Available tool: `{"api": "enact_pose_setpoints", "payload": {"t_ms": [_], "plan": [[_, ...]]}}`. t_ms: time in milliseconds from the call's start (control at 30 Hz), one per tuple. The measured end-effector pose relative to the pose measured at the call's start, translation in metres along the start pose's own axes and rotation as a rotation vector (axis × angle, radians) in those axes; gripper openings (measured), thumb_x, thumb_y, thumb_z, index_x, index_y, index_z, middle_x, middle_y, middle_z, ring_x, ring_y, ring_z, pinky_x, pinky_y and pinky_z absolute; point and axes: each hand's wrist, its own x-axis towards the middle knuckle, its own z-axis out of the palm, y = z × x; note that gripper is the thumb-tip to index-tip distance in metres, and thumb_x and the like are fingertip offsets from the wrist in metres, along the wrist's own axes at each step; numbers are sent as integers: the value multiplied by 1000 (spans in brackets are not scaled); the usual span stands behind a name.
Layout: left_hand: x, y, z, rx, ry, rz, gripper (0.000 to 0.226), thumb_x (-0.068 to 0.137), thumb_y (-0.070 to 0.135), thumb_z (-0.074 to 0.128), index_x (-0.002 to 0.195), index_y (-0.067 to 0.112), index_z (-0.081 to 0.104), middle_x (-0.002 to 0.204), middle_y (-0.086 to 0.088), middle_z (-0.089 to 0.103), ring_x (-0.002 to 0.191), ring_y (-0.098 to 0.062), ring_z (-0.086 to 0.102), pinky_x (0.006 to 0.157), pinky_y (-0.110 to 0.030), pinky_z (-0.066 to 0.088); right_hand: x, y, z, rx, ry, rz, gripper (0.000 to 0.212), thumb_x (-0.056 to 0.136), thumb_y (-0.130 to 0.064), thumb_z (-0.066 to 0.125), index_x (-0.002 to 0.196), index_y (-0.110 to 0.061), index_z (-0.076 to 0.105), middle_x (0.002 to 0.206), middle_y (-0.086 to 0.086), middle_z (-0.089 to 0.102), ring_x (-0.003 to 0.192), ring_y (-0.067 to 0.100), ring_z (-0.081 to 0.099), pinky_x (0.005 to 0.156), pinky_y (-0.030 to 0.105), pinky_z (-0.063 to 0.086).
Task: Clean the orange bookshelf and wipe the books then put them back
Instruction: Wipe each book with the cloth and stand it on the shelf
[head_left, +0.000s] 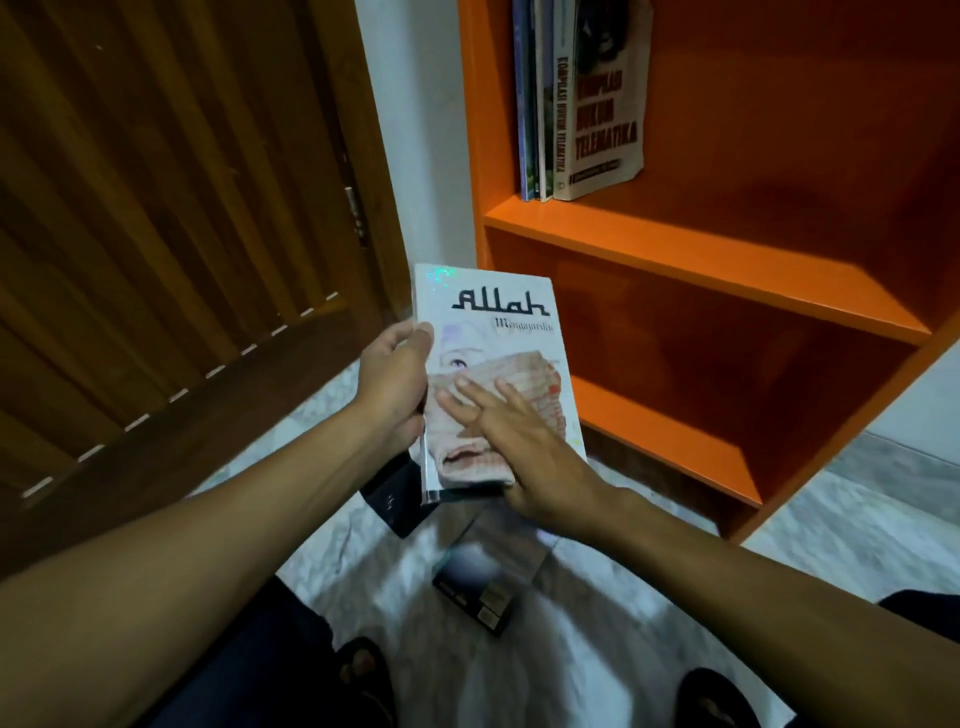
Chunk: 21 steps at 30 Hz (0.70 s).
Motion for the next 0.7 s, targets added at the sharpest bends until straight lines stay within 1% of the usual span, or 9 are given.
{"api": "enact_pose_setpoints", "payload": {"t_ms": [67, 133, 267, 333, 400, 467, 533, 600, 700], "plan": [[6, 2, -6, -20, 61, 9, 15, 101, 15, 53, 110, 11, 64, 109, -15, 73, 101, -34, 71, 89, -56, 56, -5, -9, 7, 86, -89, -8, 76, 77, -5, 39, 151, -20, 32, 161, 8, 26, 152, 14, 14, 124, 46, 8], [10, 5, -13, -29, 111, 19, 13, 101, 17, 54, 106, 16, 65, 109, -10, 74, 98, -31, 72, 87, -54, 57, -9, -13, 15, 137, -140, -52, 77, 75, 10, 50, 140, -28, 35, 159, 8, 32, 152, 12, 15, 124, 46, 10], [20, 15, -27, -42, 164, 70, 18, 101, 18, 52, 115, 16, 65, 111, -5, 73, 91, -23, 73, 79, -44, 61, -17, -14, 25, 176, -183, -42, 60, 76, 5, 63, 130, -17, 48, 146, 7, 50, 142, 18, 37, 121, 38, 20], [24, 21, -35, -55, 190, 88, 18, 101, 18, 53, 114, 17, 65, 111, -5, 74, 93, -24, 73, 82, -48, 60, -17, -14, 22, 157, -138, -6, 37, 80, -3, 55, 112, -21, 52, 114, -4, 60, 112, 17, 50, 101, 32, 38], [26, 26, -42, -73, 199, 97, 20, 101, 18, 52, 117, 16, 63, 110, -4, 74, 96, -26, 73, 85, -52, 58, -15, -7, 17, 123, -139, 51, 28, 84, -11, 48, 91, -34, 33, 84, -17, 44, 80, 9, 39, 72, 24, 35], [25, 29, -47, -38, 188, 120, 21, 102, 21, 51, 119, 17, 62, 109, -2, 74, 95, -23, 73, 85, -49, 59, -16, 10, 14, 178, -123, 191, 26, 88, -13, 49, 86, -32, 31, 76, -14, 45, 70, 10, 41, 64, 31, 33], [22, 32, -53, 25, 143, 153, 22, 103, 24, 51, 122, 20, 60, 110, 0, 74, 97, -22, 73, 84, -45, 59, -17, 28, 7, 298, -13, 393, 10, 93, -26, 57, 89, -28, 48, 79, -11, 58, 73, 6, 54, 69, 35, 43], [16, 34, -53, 70, 85, 186, 24, 103, 24, 50, 125, 19, 58, 115, -3, 72, 101, -23, 72, 86, -43, 59, -13, 37, -3, 463, 129, 562, 13, 93, -36, 64, 95, -24, 60, 89, -7, 68, 85, 7, 62, 80, 36, 48], [6, 36, -47, 91, 16, 227, 24, 103, 20, 50, 126, 15, 59, 119, -8, 70, 103, -24, 71, 82, -37, 60, 1, 34, -21, 718, 233, 637, 19, 94, -29, 66, 104, -13, 66, 100, 5, 73, 89, 12, 66, 86, 35, 50]]}}
